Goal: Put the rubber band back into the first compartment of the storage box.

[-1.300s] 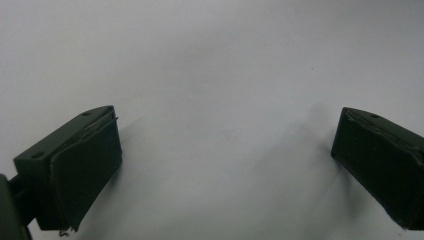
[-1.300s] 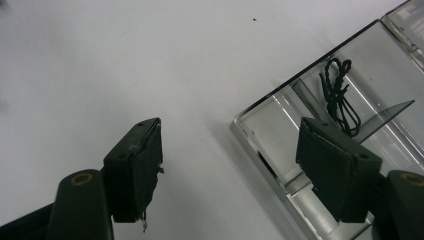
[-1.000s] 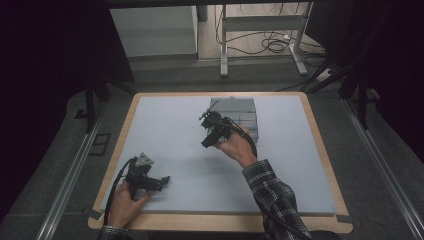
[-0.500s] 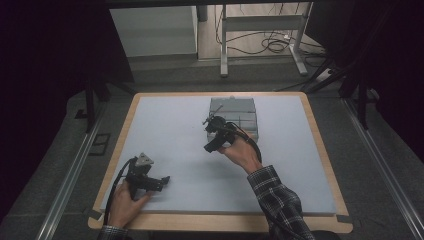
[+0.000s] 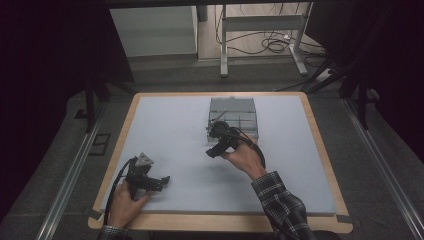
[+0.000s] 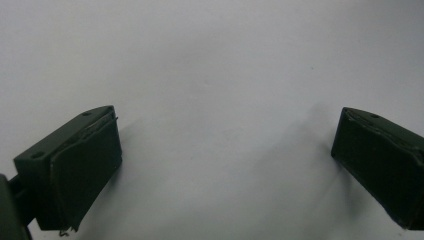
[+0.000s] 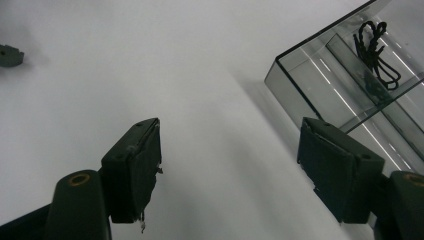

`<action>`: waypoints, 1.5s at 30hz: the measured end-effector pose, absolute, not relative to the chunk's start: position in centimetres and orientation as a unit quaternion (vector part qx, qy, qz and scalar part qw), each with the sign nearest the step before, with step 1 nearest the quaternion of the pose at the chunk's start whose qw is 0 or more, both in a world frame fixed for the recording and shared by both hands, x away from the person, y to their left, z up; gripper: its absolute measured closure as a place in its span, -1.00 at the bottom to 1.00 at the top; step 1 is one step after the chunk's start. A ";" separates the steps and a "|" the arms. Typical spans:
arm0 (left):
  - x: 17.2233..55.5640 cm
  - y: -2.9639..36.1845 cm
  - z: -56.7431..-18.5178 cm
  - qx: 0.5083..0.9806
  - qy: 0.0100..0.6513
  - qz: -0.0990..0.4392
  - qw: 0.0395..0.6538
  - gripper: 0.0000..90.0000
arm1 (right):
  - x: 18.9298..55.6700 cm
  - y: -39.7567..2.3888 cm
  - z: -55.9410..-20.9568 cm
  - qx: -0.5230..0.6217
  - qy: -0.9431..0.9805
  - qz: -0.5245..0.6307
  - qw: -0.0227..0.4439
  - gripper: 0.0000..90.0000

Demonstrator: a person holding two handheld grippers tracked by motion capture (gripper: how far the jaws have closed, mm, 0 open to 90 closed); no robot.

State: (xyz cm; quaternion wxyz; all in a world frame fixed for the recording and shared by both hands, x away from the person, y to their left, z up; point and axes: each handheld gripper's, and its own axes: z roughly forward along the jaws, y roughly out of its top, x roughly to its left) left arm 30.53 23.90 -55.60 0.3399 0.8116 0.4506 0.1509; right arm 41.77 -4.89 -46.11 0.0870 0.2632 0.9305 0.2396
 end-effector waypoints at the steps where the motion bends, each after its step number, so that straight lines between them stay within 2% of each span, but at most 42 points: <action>1: 30.5 23.9 -55.6 0.812 0.450 0.151 0.340 -1.00 | 41.6 -5.0 -46.1 0.262 0.931 0.240 0.087 -0.43; 45: 30.5 23.9 -55.6 0.811 0.451 0.151 0.340 -1.00 | 38.4 -10.5 -47.2 0.283 0.918 0.268 0.074 -0.45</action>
